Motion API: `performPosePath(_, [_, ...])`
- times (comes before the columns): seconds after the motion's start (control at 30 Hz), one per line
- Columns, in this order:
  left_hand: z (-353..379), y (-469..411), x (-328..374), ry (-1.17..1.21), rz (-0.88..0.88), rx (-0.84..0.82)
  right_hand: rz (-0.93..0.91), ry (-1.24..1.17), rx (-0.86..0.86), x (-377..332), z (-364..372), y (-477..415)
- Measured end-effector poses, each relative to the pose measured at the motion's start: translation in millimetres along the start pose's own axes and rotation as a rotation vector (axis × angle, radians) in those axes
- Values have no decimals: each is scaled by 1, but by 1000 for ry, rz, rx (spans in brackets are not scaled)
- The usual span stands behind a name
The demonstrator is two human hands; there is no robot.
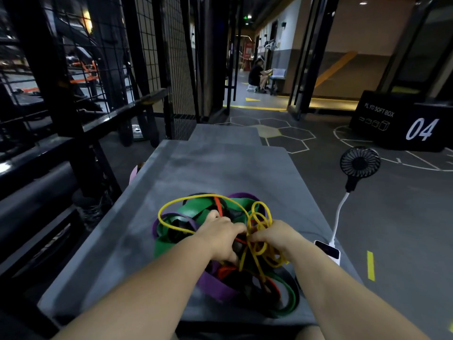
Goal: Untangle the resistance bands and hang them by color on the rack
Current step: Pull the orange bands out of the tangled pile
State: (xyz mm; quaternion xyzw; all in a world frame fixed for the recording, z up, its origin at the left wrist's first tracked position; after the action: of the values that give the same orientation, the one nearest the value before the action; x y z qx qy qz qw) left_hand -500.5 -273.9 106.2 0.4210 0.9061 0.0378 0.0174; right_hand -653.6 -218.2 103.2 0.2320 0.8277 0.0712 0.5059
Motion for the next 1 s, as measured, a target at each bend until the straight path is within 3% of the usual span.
performPosePath(0.07, [-7,1,1,-44,1,26,-35,-6,9,0,-2,-3])
performPosePath(0.33, [-55,7,-45,47,-143,283,21,-302,323,7,-46,-6])
performPosePath(0.53, [-96,13,-61,158,-215,404,46,-317,166,-12,-40,-2])
performPosePath(0.63, [-110,15,-71,190,-264,447,12,-442,113,-25,-38,2])
performPosePath(0.83, [-100,22,-75,197,-274,363,-140,-569,-65,-49,-36,12])
performPosePath(1.0, [-67,19,-70,174,-236,315,-141,-425,-92,-51,-28,18])
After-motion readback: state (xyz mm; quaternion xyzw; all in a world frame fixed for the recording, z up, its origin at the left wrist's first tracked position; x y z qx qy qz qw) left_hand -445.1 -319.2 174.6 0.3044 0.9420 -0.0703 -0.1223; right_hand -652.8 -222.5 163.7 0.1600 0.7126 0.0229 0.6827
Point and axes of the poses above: each hand's wrist, its own y-axis away from the middle knuckle, its own z-axis out of the palm, x = y × z, the point moved 2 cm from there along -y, towards the middle knuckle, and after that the axes turned 1 degree about y, right-handed, at the moved point
